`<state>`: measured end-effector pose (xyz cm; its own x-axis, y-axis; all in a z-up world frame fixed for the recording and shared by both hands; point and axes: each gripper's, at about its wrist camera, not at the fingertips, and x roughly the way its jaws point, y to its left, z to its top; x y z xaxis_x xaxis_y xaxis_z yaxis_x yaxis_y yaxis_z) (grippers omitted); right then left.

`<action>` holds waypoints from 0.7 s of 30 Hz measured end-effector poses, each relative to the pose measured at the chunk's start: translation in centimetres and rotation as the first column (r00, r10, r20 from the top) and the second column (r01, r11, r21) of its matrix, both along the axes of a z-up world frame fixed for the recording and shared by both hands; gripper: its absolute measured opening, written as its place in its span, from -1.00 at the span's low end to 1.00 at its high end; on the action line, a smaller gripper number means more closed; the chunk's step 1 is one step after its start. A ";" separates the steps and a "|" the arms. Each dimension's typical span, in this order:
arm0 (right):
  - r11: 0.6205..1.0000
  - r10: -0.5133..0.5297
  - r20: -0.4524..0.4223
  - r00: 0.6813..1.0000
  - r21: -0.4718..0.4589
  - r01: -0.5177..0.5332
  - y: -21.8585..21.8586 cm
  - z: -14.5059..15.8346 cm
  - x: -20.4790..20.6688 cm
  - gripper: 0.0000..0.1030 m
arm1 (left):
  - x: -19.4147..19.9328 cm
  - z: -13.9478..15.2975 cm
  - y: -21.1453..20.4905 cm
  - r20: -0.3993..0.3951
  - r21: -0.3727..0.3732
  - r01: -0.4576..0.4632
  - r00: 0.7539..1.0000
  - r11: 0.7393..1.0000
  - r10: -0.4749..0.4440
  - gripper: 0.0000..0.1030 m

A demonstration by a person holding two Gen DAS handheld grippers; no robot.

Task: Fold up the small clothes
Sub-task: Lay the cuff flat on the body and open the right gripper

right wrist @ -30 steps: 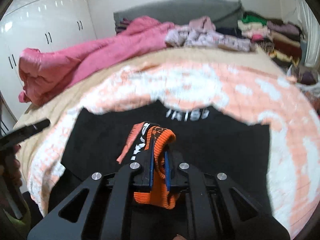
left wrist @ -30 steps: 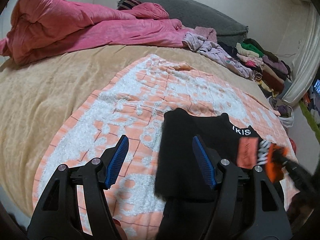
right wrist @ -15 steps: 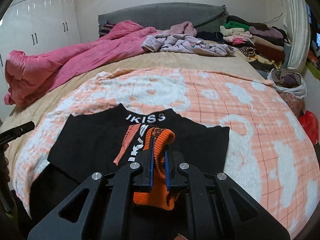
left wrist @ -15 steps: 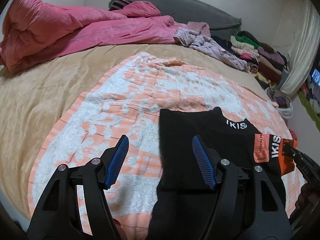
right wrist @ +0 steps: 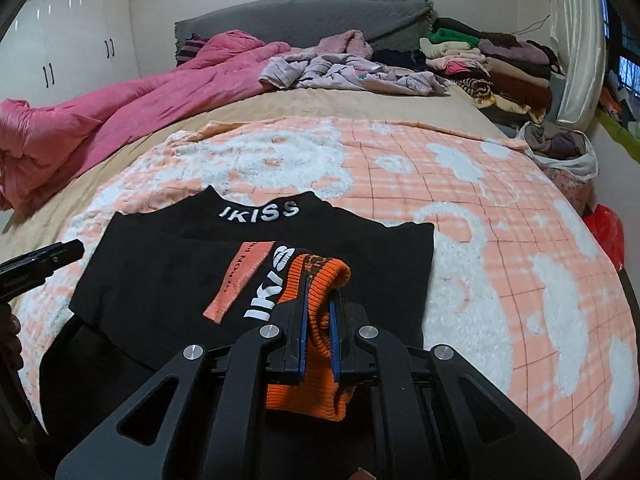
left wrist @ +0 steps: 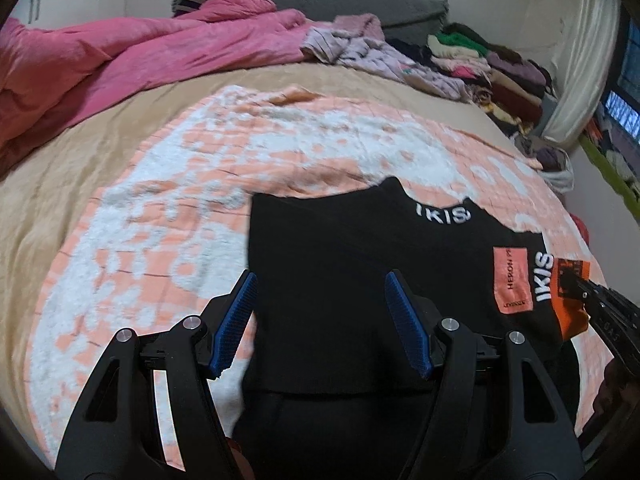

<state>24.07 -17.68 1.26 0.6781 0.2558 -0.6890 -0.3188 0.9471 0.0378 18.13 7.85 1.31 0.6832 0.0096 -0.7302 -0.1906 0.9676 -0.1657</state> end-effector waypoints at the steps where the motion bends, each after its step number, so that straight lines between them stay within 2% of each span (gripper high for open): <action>1: 1.000 0.002 0.001 1.000 0.000 -0.002 0.0 0.0 0.0 -0.85 | 0.2 -0.2 -0.3 -0.004 0.002 0.011 1.000 1.000 -0.011 0.13; 5: 1.000 0.002 0.009 1.000 -0.007 -0.002 0.1 -0.1 0.0 -0.83 | 1.0 -1.1 -1.4 -0.027 0.015 0.040 0.999 0.999 -0.039 0.13; 7: 1.000 -0.016 0.021 1.000 -0.023 0.016 0.1 0.0 0.0 -0.56 | 1.3 -1.6 -1.6 -0.040 0.018 0.047 0.998 0.999 -0.046 0.13; 9: 0.999 -0.020 0.036 0.999 -0.039 0.021 0.0 0.0 -0.2 -0.43 | 1.5 -2.0 -1.8 -0.052 0.023 0.053 0.997 0.998 -0.052 0.13; 16: 0.999 -0.003 0.019 1.000 -0.053 0.004 0.3 -0.8 -0.9 -0.40 | 1.6 -3.2 -2.2 -0.088 0.040 0.067 0.994 0.997 -0.064 0.13; 21: 0.996 0.067 -0.015 0.998 -0.066 -0.068 2.5 -2.1 -1.5 -0.40 | 1.8 -4.0 -2.2 -0.121 0.057 0.078 0.990 0.995 -0.071 0.13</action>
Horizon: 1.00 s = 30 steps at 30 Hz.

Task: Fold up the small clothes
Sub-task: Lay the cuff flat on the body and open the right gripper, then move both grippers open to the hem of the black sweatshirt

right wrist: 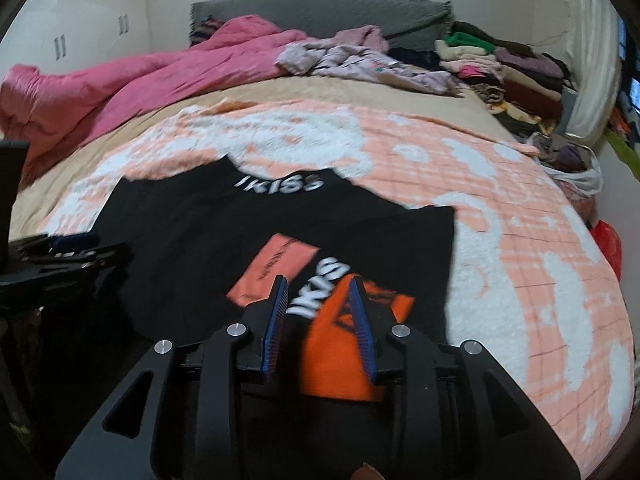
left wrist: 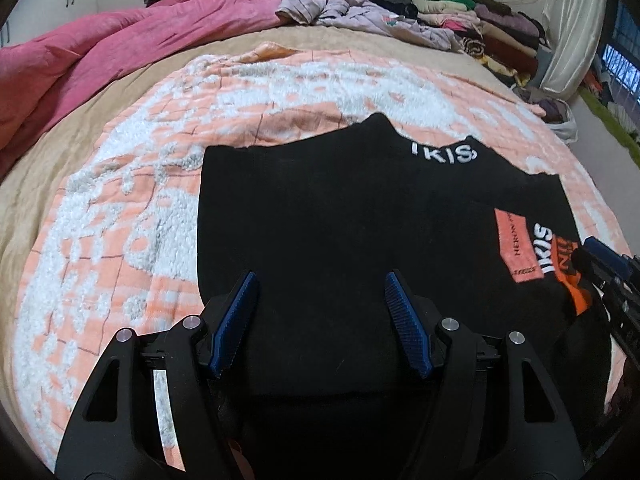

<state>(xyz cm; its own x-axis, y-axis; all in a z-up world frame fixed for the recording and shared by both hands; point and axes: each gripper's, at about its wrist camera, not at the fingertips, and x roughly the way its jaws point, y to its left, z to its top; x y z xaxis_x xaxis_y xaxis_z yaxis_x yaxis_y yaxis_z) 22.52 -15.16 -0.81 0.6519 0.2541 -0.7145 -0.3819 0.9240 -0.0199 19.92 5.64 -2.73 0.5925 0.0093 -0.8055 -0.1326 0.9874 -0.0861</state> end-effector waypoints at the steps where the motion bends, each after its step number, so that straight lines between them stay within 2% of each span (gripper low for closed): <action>1: 1.000 0.011 -0.009 1.000 0.005 -0.011 0.4 -0.2 0.0 -0.40 | 0.0 -0.1 0.0 -0.004 0.000 0.002 1.000 1.000 -0.002 0.13; 4: 0.999 0.043 -0.035 0.998 0.029 -0.042 1.2 -0.7 0.2 -0.40 | 0.0 -0.2 0.2 -0.007 0.000 0.005 1.000 1.000 -0.005 0.13; 6: 0.999 0.046 -0.052 0.998 0.012 -0.046 1.4 -1.4 0.6 -0.39 | -0.1 -0.3 0.3 -0.005 -0.006 0.005 1.000 1.000 -0.005 0.13; 9: 0.999 -0.023 -0.101 0.995 -0.035 0.020 0.3 -3.1 1.5 -0.28 | -0.2 -0.3 0.4 -0.005 -0.014 0.005 1.000 1.000 -0.005 0.13; 12: 0.999 -0.038 -0.132 0.990 0.030 0.043 -1.3 -4.1 1.8 -0.27 | -0.2 -0.3 0.4 -0.005 -0.011 0.005 1.000 1.000 -0.005 0.13; 15: 0.999 -0.039 -0.124 0.992 0.005 0.040 -0.9 -4.2 1.7 -0.27 | -0.2 -0.3 0.4 -0.007 -0.014 0.003 1.000 1.000 -0.003 0.13; 20: 0.998 -0.048 -0.126 0.991 0.021 0.051 -1.3 -4.3 1.8 -0.27 | -0.3 -0.3 0.5 -0.007 -0.016 0.001 1.000 1.000 -0.001 0.13; 30: 0.997 -0.046 -0.105 0.993 0.052 0.052 -2.0 -2.4 0.4 -0.22 | -0.7 0.0 0.5 0.000 -0.011 0.001 1.000 1.000 -0.001 0.13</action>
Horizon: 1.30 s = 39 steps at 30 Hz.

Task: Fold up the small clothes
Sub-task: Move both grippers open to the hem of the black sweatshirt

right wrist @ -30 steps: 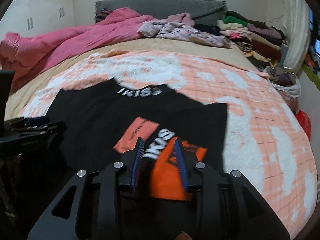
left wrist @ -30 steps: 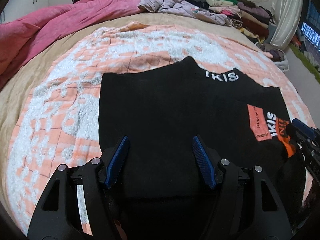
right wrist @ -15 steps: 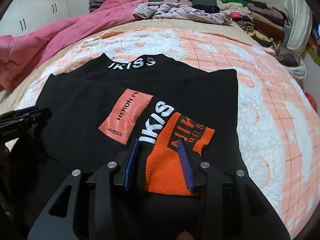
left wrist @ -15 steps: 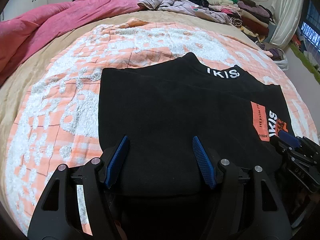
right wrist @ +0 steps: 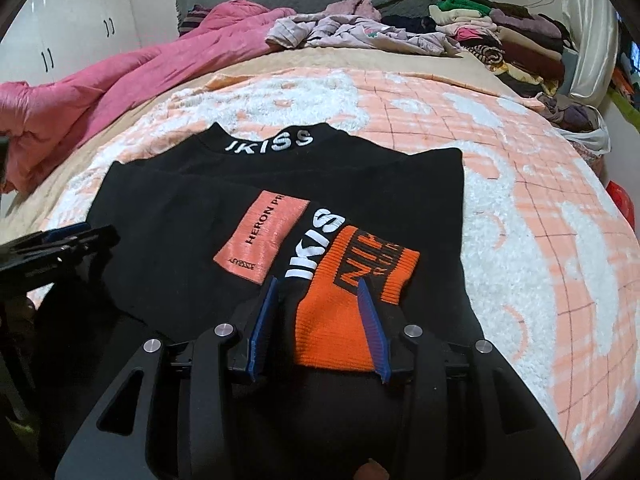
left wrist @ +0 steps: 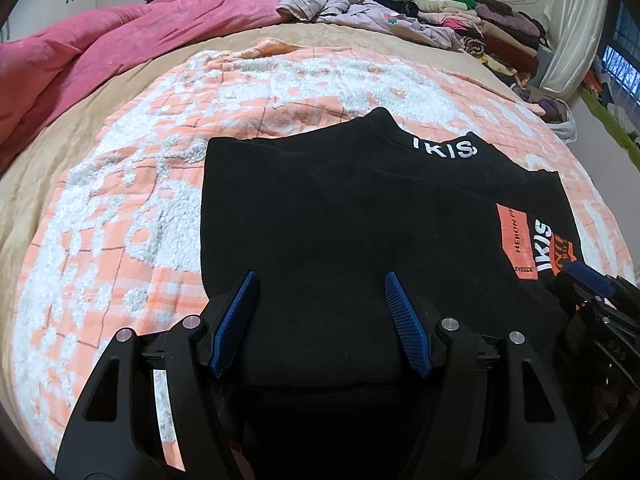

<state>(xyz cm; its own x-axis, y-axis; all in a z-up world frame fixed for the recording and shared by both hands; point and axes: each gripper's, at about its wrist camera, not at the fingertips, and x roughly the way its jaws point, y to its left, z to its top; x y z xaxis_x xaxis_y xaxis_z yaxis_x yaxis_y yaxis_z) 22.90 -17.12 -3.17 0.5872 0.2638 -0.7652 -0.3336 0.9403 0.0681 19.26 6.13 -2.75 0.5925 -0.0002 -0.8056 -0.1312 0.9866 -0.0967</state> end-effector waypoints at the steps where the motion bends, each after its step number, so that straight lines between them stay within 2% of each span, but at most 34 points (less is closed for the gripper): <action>1: 1.000 0.000 0.005 1.000 0.001 0.000 -0.1 0.2 -0.1 -0.18 | -0.1 0.0 0.0 0.001 0.001 0.001 1.000 1.000 -0.001 0.13; 6: 1.000 0.001 0.008 1.000 0.024 -0.001 -0.1 0.8 -0.7 -0.13 | -0.3 0.3 -0.2 0.005 0.004 0.004 1.000 1.000 -0.004 0.13; 9: 0.999 -0.002 0.013 1.000 0.032 0.002 -0.1 1.1 -1.1 0.06 | -0.5 0.7 -0.1 0.009 0.002 0.005 1.000 1.000 -0.005 0.13; 11: 0.999 -0.003 0.022 1.000 0.045 0.002 -0.2 1.5 -1.4 0.07 | -0.7 1.0 -0.1 0.013 -0.002 0.005 1.000 1.000 -0.005 0.19; 13: 0.999 -0.007 0.027 1.000 0.049 0.006 -0.2 1.8 -1.7 0.29 | -0.8 1.3 -0.1 0.019 -0.004 0.003 1.000 1.000 -0.003 0.22; 15: 0.998 -0.009 0.039 0.999 0.059 0.006 -0.3 2.3 -2.1 0.32 | -1.1 1.8 -0.1 0.026 -0.003 0.005 1.000 1.000 -0.005 0.28; 17: 0.998 -0.011 0.049 0.999 0.063 0.008 -0.3 2.8 -2.4 0.49 | -1.3 2.2 -0.2 0.035 0.002 0.006 0.999 1.000 -0.006 0.39; 18: 0.998 -0.013 0.054 0.998 0.064 0.010 -0.3 3.0 -2.5 0.59 | -1.5 2.4 -0.2 0.040 0.003 0.007 0.999 1.000 -0.007 0.39; 20: 0.997 -0.010 0.063 0.998 0.075 0.005 -0.4 3.3 -2.7 0.63 | -1.7 2.8 -0.2 0.048 0.006 0.004 0.999 1.000 -0.004 0.40; 22: 0.997 -0.007 0.067 0.998 0.071 0.002 -0.3 3.6 -3.0 0.75 | -2.0 3.3 -0.1 0.058 0.006 0.001 0.998 1.000 -0.002 0.80; 39: 0.996 -0.013 0.124 0.992 0.089 0.002 -0.8 6.0 -5.4 0.84 | -4.5 6.0 -0.6 0.125 0.034 -0.001 0.992 0.999 -0.003 0.81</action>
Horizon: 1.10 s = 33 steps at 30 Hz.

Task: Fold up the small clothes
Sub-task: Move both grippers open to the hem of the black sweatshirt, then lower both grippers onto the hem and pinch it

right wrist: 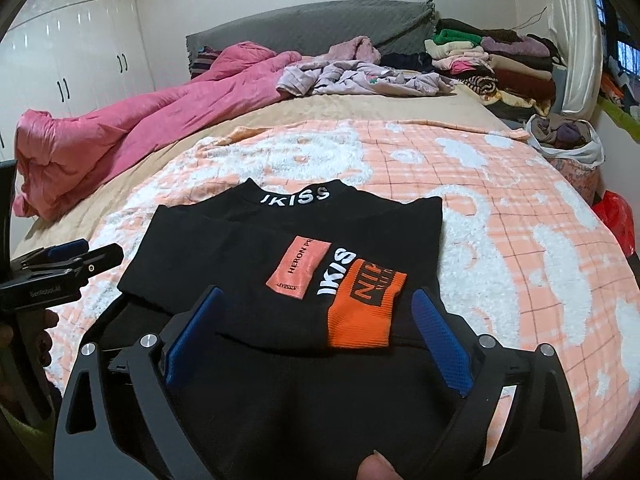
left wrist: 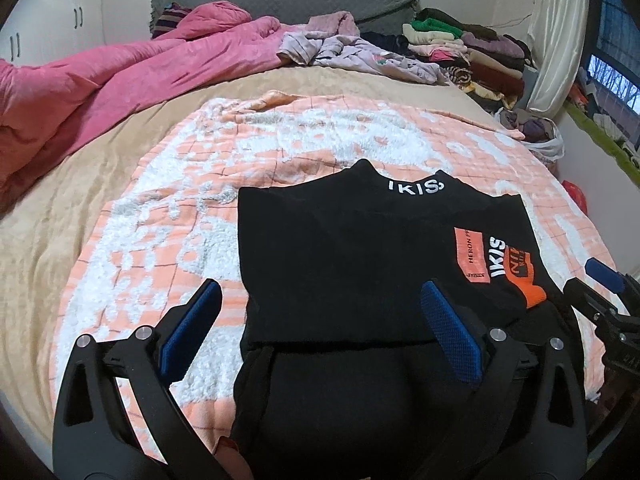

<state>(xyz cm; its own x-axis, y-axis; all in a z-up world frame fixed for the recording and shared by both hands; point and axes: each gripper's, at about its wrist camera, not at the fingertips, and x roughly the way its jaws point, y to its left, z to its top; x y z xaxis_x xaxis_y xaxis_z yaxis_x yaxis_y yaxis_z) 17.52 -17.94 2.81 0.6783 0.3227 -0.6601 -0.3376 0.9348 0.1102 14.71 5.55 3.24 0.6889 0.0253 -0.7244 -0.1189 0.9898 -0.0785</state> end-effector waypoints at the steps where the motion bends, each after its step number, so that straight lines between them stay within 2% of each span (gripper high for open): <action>1: 1.000 0.001 0.001 1.000 0.001 -0.001 -0.1 0.1 -0.2 0.84 | -0.1 0.1 0.0 0.002 0.002 -0.001 1.000 1.000 0.001 0.81; 18: 1.000 0.007 0.020 1.000 -0.003 -0.007 -1.2 0.8 -3.1 0.85 | -3.7 0.2 0.2 0.011 0.017 -0.009 1.000 1.000 0.009 0.81; 33: 1.000 0.019 0.009 1.000 -0.024 -0.019 -1.7 0.1 -6.1 0.85 | -6.8 -0.3 1.2 0.004 0.026 -0.027 1.000 0.999 0.027 0.81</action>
